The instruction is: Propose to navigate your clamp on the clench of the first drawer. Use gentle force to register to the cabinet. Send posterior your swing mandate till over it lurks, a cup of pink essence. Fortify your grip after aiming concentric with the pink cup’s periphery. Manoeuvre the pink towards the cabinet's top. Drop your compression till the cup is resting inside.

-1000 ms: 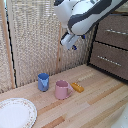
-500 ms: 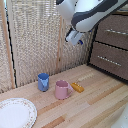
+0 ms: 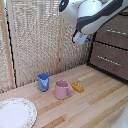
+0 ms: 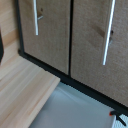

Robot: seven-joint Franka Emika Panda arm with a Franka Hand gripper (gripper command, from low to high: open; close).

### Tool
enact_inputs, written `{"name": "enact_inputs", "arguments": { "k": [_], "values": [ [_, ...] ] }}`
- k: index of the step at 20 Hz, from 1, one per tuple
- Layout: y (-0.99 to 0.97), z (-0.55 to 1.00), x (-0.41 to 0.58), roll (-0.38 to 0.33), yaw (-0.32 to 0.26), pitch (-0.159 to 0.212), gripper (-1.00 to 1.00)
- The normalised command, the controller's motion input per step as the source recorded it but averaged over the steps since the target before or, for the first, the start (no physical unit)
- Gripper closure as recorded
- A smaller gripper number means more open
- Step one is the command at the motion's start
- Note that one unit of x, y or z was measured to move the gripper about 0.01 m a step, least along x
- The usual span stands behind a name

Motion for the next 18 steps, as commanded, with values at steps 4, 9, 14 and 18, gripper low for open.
{"name": "enact_inputs", "arguments": {
  "k": [4,9,14,18],
  "values": [
    [-0.44,0.0,-0.116,-0.316,0.1,-0.021,-1.0],
    [-0.39,-0.04,-0.023,-0.262,0.157,0.002,-1.0],
    [-0.39,-0.14,-0.032,-0.201,0.185,0.034,-1.0],
    [-0.51,-0.25,-0.203,-0.115,0.171,0.003,-1.0]
  ]
}}
